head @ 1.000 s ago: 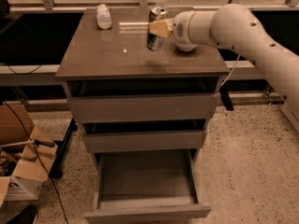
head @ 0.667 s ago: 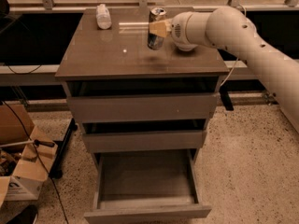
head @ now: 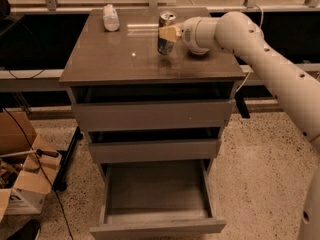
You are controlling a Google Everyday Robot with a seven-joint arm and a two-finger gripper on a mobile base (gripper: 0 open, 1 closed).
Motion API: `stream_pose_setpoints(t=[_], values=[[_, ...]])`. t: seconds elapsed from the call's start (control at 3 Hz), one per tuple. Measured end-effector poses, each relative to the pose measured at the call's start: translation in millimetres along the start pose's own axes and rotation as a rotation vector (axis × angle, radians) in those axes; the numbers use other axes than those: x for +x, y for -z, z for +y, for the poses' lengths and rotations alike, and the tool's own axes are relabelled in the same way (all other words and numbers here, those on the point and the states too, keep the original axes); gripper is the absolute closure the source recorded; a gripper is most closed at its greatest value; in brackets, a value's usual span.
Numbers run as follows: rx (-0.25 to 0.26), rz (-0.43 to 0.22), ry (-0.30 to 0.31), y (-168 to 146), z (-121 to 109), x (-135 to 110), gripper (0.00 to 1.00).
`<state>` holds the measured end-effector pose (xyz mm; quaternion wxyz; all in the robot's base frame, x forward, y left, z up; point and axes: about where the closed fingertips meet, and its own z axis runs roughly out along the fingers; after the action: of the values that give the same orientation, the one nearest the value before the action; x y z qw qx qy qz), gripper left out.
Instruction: Pick redbull can from bottom drawer and place on counter
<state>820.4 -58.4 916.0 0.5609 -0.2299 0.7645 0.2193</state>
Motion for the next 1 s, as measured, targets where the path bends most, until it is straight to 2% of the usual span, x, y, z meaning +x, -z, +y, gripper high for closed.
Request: stream_pose_setpoints(t=[0.67,1.0], values=[[-0.008,0.003,0.000,-4.4,3.7,1.8,0.07],[-0.010,0.004,-0.001,-5.8,4.9,2.4,0.00]])
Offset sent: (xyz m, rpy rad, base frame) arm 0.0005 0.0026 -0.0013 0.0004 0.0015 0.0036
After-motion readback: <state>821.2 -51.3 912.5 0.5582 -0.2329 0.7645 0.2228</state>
